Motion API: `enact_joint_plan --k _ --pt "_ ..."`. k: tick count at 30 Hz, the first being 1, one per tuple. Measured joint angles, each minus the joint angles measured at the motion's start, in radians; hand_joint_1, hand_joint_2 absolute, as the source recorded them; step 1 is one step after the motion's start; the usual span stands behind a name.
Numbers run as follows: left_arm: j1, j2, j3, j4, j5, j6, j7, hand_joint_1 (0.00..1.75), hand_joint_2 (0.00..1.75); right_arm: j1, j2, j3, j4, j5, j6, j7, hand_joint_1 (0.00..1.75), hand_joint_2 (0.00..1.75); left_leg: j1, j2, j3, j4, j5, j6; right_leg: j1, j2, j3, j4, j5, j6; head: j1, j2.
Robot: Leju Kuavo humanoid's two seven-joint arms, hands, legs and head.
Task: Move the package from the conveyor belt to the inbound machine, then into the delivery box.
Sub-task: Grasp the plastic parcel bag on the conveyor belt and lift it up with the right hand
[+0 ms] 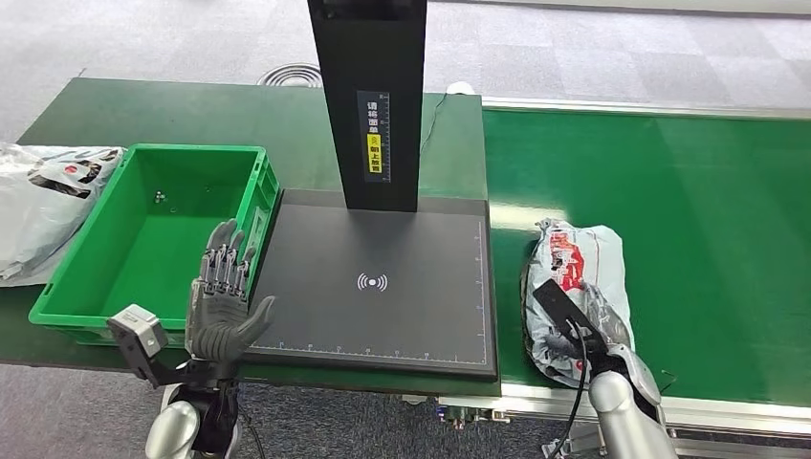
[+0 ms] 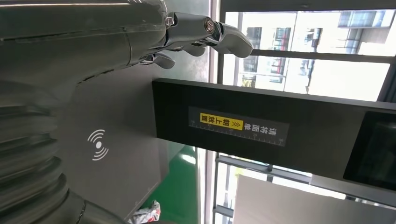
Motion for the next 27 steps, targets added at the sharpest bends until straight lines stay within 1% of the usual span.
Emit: enact_joint_plan --k 7,11,18,27 --pt "-0.002 0.001 0.001 0.000 0.006 0.003 0.009 0.00 1.75 0.000 0.000 0.043 0.033 0.004 0.025 0.012 0.00 1.75 0.000 0.000 0.000 0.000 0.000 0.000 0.000 0.000 0.000 0.000 0.000 0.000 0.000 0.000" --pt "-0.003 0.002 0.001 0.000 0.006 0.003 0.010 0.00 1.75 -0.002 0.000 0.054 0.043 0.002 0.027 0.012 1.75 1.75 0.000 0.000 0.000 0.000 0.000 0.000 0.000 0.000 0.001 0.000 0.000 0.000 0.000 0.000" --pt "-0.004 0.005 0.002 0.000 0.035 -0.002 0.021 0.00 1.75 -0.022 0.000 0.064 0.065 -0.025 0.026 0.009 1.75 1.75 0.000 0.000 0.001 0.000 0.000 0.000 0.000 0.000 0.001 0.000 0.000 0.000 0.000 0.000" --pt "0.003 0.009 0.004 0.000 0.048 -0.002 0.017 0.00 1.75 -0.026 0.000 0.064 0.060 -0.029 0.024 0.008 1.75 1.75 0.000 0.000 0.001 0.000 0.000 0.000 0.000 0.000 0.002 0.000 0.000 0.000 0.000 0.000"
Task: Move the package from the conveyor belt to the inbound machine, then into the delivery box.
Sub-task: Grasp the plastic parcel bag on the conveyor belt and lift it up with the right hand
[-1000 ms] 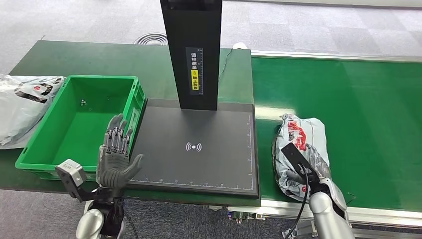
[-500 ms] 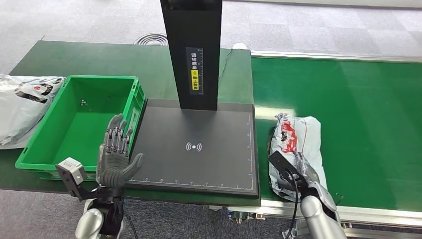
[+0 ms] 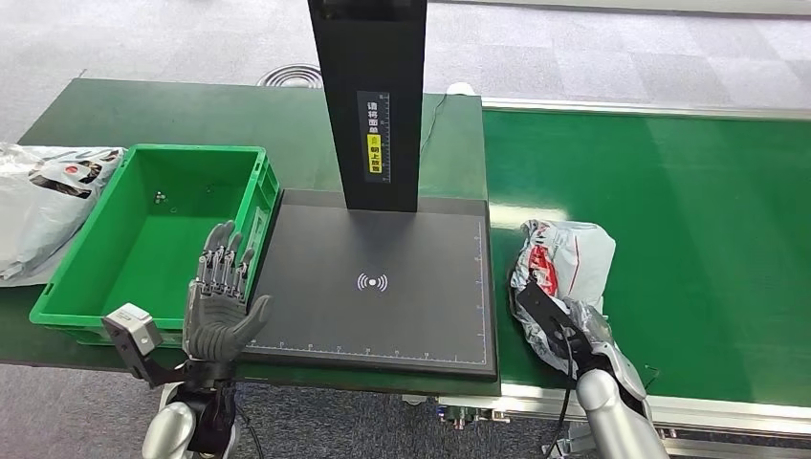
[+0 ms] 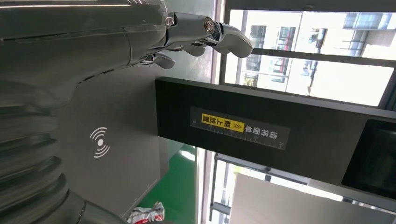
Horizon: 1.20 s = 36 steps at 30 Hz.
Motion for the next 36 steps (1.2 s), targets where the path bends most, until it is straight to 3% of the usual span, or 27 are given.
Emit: enact_joint_plan --k 28,33,36 --pt "0.003 0.005 0.001 0.000 0.006 0.002 -0.003 0.00 1.75 0.003 0.001 0.004 -0.004 -0.019 -0.016 -0.007 1.75 1.75 0.000 0.000 0.000 0.000 0.000 0.000 -0.001 0.000 0.000 0.000 0.000 0.000 0.000 0.000" --pt "0.032 0.005 0.006 -0.009 0.010 0.021 -0.013 0.00 1.75 0.025 0.002 -0.048 -0.112 -0.097 -0.221 -0.066 1.75 1.75 0.000 0.000 -0.001 0.000 0.000 0.000 -0.001 0.000 -0.001 0.000 0.000 0.000 0.000 0.000" --pt "0.052 0.005 0.010 -0.023 0.009 0.027 -0.015 0.00 1.75 0.038 0.006 -0.111 -0.251 -0.158 -0.390 -0.166 1.75 1.75 0.000 -0.001 -0.002 0.000 0.000 0.000 -0.001 -0.001 -0.002 0.000 0.000 0.001 0.000 0.000"
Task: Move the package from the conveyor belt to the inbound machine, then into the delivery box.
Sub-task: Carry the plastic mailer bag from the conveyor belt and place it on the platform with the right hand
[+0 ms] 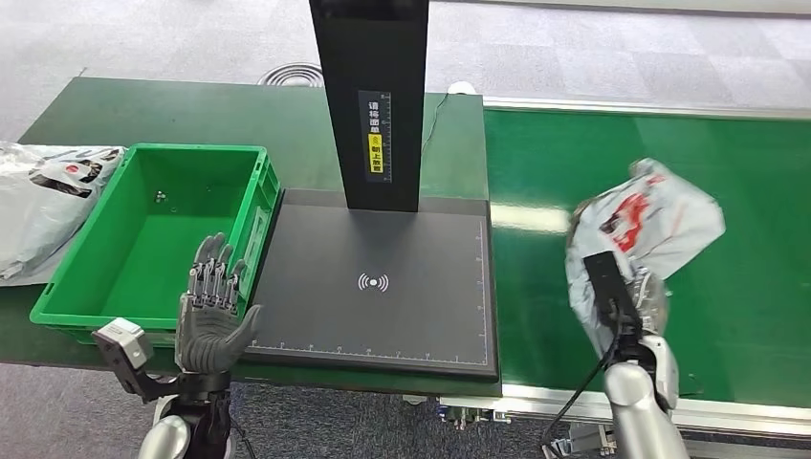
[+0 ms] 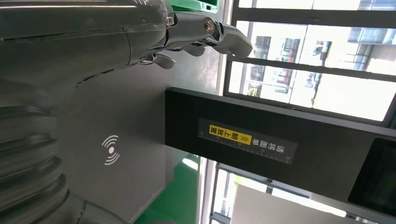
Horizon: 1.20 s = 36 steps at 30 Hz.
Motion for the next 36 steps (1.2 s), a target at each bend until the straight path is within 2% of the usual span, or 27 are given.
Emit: enact_joint_plan --k 3,6,7,9,13,20,22,25,28,30,32,36 --pt "0.005 -0.002 0.001 -0.004 -0.004 0.008 -0.012 0.00 1.75 0.001 0.015 -0.050 -0.128 -0.066 -0.141 -0.134 1.75 1.75 0.000 0.000 0.000 0.000 0.000 0.000 0.000 0.000 0.000 0.000 0.000 0.000 0.000 0.000" --pt "0.000 -0.007 -0.001 0.000 -0.010 0.016 -0.035 0.00 1.75 -0.013 0.060 -0.067 -0.244 -0.134 -0.305 -0.408 1.75 1.75 0.000 0.002 0.001 0.000 0.000 0.000 0.001 0.002 -0.001 0.000 0.000 0.000 0.000 0.000" --pt "-0.003 -0.008 -0.002 0.003 -0.010 0.017 -0.039 0.00 1.75 -0.019 0.078 -0.075 -0.278 -0.153 -0.329 -0.485 1.75 1.75 0.000 0.002 0.001 0.000 0.000 -0.001 0.002 0.002 0.000 0.000 0.000 0.000 0.000 0.000" --pt "-0.007 -0.010 -0.005 0.007 -0.010 0.018 -0.042 0.00 1.75 -0.025 0.109 -0.099 -0.341 -0.207 -0.342 -0.574 1.75 1.75 0.000 0.001 0.002 0.000 0.000 -0.001 0.002 0.001 0.001 0.000 0.000 -0.001 0.000 0.000" --pt "-0.007 -0.011 -0.009 0.014 -0.010 0.021 -0.048 0.00 1.75 -0.025 0.145 -0.141 -0.436 -0.292 -0.345 -0.636 1.75 1.75 0.000 0.001 0.002 0.000 0.000 0.000 0.001 0.001 0.001 0.000 0.000 0.000 0.000 0.000" --pt "-0.007 -0.011 -0.014 0.015 -0.010 0.024 -0.053 0.00 1.75 -0.025 0.167 -0.162 -0.509 -0.304 -0.336 -0.633 1.75 1.75 0.000 0.001 0.001 0.000 0.000 0.000 0.000 0.002 0.001 0.000 0.000 0.000 0.000 0.000" --pt "-0.008 -0.010 -0.014 0.015 -0.011 0.022 -0.056 0.00 1.75 -0.029 0.152 -0.137 -0.514 -0.296 -0.276 -0.583 1.75 1.75 0.000 0.001 0.001 0.000 0.000 0.000 0.000 0.002 0.001 0.000 0.000 0.000 0.000 0.000" --pt "-0.014 -0.010 -0.014 0.017 -0.017 0.010 -0.064 0.00 1.75 -0.057 0.100 -0.053 -0.506 -0.209 -0.072 -0.481 1.75 1.75 0.000 0.002 0.001 0.000 0.000 0.000 0.000 0.003 0.001 0.000 0.001 0.000 0.000 0.000" --pt "-0.021 -0.010 -0.014 0.019 -0.022 0.003 -0.071 0.00 1.75 -0.077 0.077 -0.007 -0.496 -0.136 0.027 -0.450 1.75 1.75 0.000 0.002 0.002 0.000 0.000 0.000 0.000 0.003 0.001 0.000 0.001 0.000 0.000 0.000" --pt "-0.032 -0.010 -0.012 0.022 -0.023 0.007 -0.080 0.00 1.75 -0.129 0.042 0.077 -0.449 -0.026 0.176 -0.404 1.75 1.75 0.000 0.001 0.001 0.000 0.001 0.000 0.001 0.002 0.001 0.001 0.002 0.000 0.000 0.000" --pt "-0.045 -0.010 -0.005 0.025 -0.021 0.017 -0.089 0.00 1.75 -0.211 -0.005 0.202 -0.358 0.086 0.378 -0.353 1.75 1.75 0.000 0.001 0.001 0.000 0.002 -0.001 0.001 0.001 0.001 0.001 0.003 0.000 0.000 0.000" --pt "-0.046 -0.009 0.017 0.021 -0.068 0.111 -0.105 0.00 1.75 -0.355 -0.060 0.416 -0.134 0.101 0.609 -0.351 1.75 1.75 0.000 0.001 0.000 0.000 0.003 -0.001 0.002 0.001 0.001 0.001 0.003 -0.001 0.000 0.000"
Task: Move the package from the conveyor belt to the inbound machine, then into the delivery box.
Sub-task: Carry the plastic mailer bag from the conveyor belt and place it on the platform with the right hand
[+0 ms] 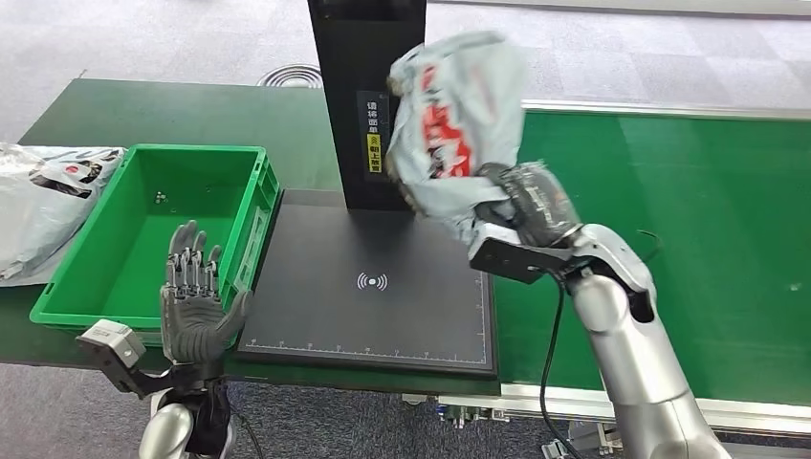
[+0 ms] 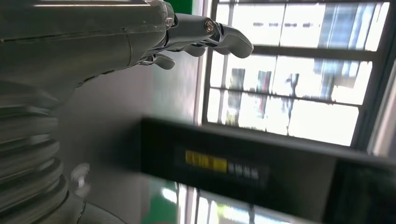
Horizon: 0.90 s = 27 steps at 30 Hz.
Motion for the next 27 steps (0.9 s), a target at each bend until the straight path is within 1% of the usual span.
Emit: enact_joint_plan --k 2,5,8,11,14,17,19,23,27 --pt "0.004 0.000 0.011 -0.009 -0.028 0.042 -0.004 0.00 1.75 -0.063 -0.019 0.105 0.112 -0.009 0.049 -0.008 1.75 1.75 0.000 -0.002 0.000 0.000 0.000 0.000 0.000 -0.002 0.000 0.000 0.000 0.000 0.000 0.000" --pt "0.010 0.001 0.020 -0.020 -0.044 0.064 -0.004 0.00 1.75 -0.132 -0.034 0.208 0.221 -0.023 0.075 -0.012 1.75 1.75 0.000 -0.003 -0.002 0.000 0.000 0.000 0.000 -0.004 -0.001 0.000 0.000 0.000 0.000 0.000" --pt "0.019 0.001 0.029 -0.038 -0.048 0.083 0.003 0.00 1.75 -0.204 -0.050 0.303 0.290 -0.063 0.148 0.000 1.75 1.75 0.001 -0.003 -0.002 0.000 0.000 0.000 -0.001 -0.003 -0.001 0.000 0.000 0.000 0.000 0.000" --pt "0.026 0.005 0.040 -0.055 -0.034 0.086 0.013 0.00 1.75 -0.280 -0.067 0.410 0.323 -0.140 0.224 0.040 1.75 1.75 0.000 -0.002 -0.002 0.001 0.000 0.000 -0.001 -0.002 -0.002 0.000 0.000 0.000 0.000 0.000" --pt "0.025 0.012 0.042 -0.058 -0.019 0.090 0.020 0.00 1.75 -0.353 -0.086 0.520 0.331 -0.240 0.313 0.100 1.75 1.75 0.000 -0.002 -0.002 0.001 0.000 0.001 -0.001 -0.003 -0.002 -0.001 0.000 0.000 0.000 0.000" --pt "0.012 0.020 0.037 -0.054 0.004 0.100 0.030 0.00 1.75 -0.404 -0.116 0.630 0.324 -0.403 0.428 0.161 1.75 1.75 0.000 -0.003 -0.002 0.001 0.000 0.001 -0.001 -0.003 -0.002 -0.001 0.000 0.000 0.000 0.000" --pt "-0.001 0.027 0.030 -0.049 0.018 0.105 0.035 0.00 1.75 -0.422 -0.148 0.690 0.306 -0.509 0.478 0.191 1.75 1.75 0.000 -0.003 -0.002 0.001 0.000 0.001 -0.001 -0.003 -0.002 -0.001 0.000 0.000 0.000 0.000" --pt "-0.019 0.042 0.010 -0.037 0.041 0.112 0.041 0.00 1.75 -0.456 -0.231 0.777 0.232 -0.658 0.529 0.240 1.75 1.75 0.000 -0.003 -0.002 0.002 0.000 0.001 -0.001 -0.003 -0.002 -0.001 0.000 0.001 0.000 0.000" --pt "-0.034 0.052 -0.007 -0.029 0.057 0.112 0.054 0.00 1.75 -0.494 -0.313 0.847 0.139 -0.764 0.561 0.299 1.75 1.75 0.000 -0.002 -0.003 0.002 0.000 0.001 -0.001 -0.003 -0.002 -0.001 0.000 0.001 0.000 0.000"
